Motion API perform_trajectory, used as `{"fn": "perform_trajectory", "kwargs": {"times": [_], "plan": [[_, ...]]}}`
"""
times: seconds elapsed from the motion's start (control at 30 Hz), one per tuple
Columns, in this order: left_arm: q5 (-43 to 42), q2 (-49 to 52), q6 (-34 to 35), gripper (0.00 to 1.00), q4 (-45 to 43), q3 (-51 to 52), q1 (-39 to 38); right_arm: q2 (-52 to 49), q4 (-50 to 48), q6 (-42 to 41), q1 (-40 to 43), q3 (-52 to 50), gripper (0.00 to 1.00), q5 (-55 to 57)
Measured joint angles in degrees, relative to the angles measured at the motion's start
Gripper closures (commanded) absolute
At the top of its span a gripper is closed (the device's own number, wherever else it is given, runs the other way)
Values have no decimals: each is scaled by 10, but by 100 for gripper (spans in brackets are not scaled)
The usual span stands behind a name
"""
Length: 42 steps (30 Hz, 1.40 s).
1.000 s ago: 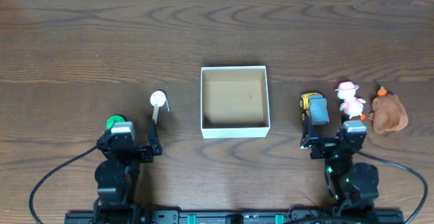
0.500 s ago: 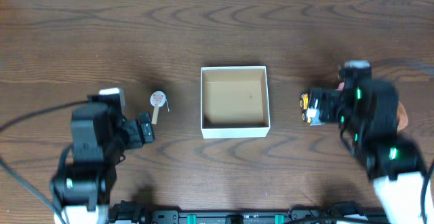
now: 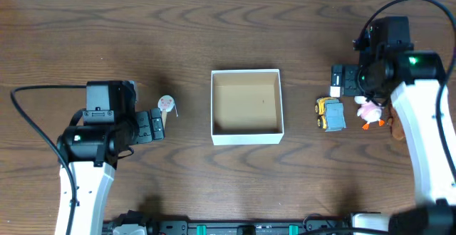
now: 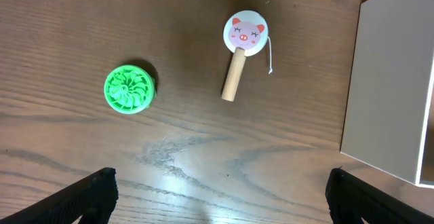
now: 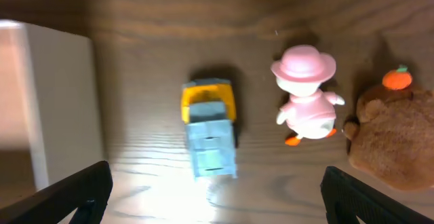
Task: Pack container
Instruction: 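Move the right gripper over the yellow toy truck and grasp it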
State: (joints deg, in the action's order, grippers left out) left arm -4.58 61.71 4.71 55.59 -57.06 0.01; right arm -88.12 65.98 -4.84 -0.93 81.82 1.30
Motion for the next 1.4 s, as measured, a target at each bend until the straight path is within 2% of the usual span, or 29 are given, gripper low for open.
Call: {"fn": "perform_trajectory", "kwargs": {"times": [0.33, 0.7, 0.93, 1.23, 1.4], "plan": [[0, 1, 0, 2, -1, 0, 0, -152, 0, 52, 7, -14, 1, -12], [0, 1, 0, 2, -1, 0, 0, -227, -4, 68, 7, -14, 2, -18], [0, 1, 0, 2, -1, 0, 0, -232, -6, 73, 7, -14, 19, -18], [0, 1, 0, 2, -1, 0, 0, -232, -6, 76, 7, -14, 47, -19], [0, 1, 0, 2, -1, 0, 0, -232, -6, 76, 7, -14, 53, -20]]}}
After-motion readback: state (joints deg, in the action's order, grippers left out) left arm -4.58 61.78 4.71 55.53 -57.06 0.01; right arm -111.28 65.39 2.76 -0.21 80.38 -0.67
